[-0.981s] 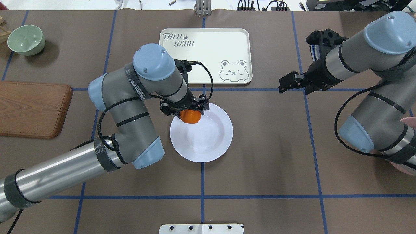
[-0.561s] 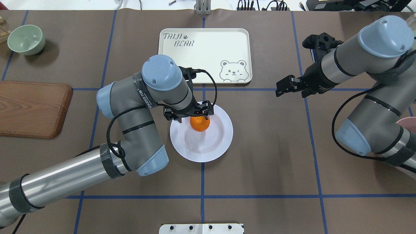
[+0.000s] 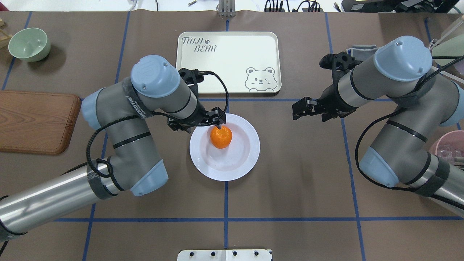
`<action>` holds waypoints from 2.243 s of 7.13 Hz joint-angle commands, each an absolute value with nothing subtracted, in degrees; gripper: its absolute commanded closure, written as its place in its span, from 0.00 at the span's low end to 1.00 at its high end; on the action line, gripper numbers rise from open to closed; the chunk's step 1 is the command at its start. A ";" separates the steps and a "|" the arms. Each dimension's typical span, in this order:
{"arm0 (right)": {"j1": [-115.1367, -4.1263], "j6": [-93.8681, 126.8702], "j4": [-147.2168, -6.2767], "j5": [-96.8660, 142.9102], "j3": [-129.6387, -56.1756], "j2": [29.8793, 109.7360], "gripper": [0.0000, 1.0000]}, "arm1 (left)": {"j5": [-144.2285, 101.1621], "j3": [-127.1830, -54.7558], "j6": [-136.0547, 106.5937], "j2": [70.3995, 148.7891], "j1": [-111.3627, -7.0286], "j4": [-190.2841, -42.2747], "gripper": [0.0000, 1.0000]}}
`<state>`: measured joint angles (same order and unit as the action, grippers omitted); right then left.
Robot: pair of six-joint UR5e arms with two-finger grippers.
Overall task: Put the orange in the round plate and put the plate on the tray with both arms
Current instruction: 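Release the orange and withdraw the left gripper while the right gripper reaches the plate rim, then grip the plate rim with the right gripper and slide the plate onto the bear tray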
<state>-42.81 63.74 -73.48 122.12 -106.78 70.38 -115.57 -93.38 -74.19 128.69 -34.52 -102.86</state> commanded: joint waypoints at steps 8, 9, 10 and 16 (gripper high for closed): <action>-29.80 104.32 -24.96 110.66 -82.62 64.87 0.16 | -127.79 -100.81 -64.34 118.57 -48.25 -102.39 0.02; -28.49 105.28 -24.18 109.00 -82.53 64.86 0.27 | -127.88 -101.33 -64.34 118.56 -48.60 -102.39 0.02; -27.08 107.21 -20.17 107.42 -81.05 64.86 0.28 | -128.84 -102.56 -64.34 117.61 -49.47 -102.31 0.02; -26.45 110.74 -9.16 104.95 -79.54 64.69 1.00 | -129.81 -103.44 -64.42 117.42 -50.36 -102.13 0.02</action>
<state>-26.30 110.59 -11.33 105.45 -79.17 64.66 -129.80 -103.15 -64.35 117.43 -50.36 -102.20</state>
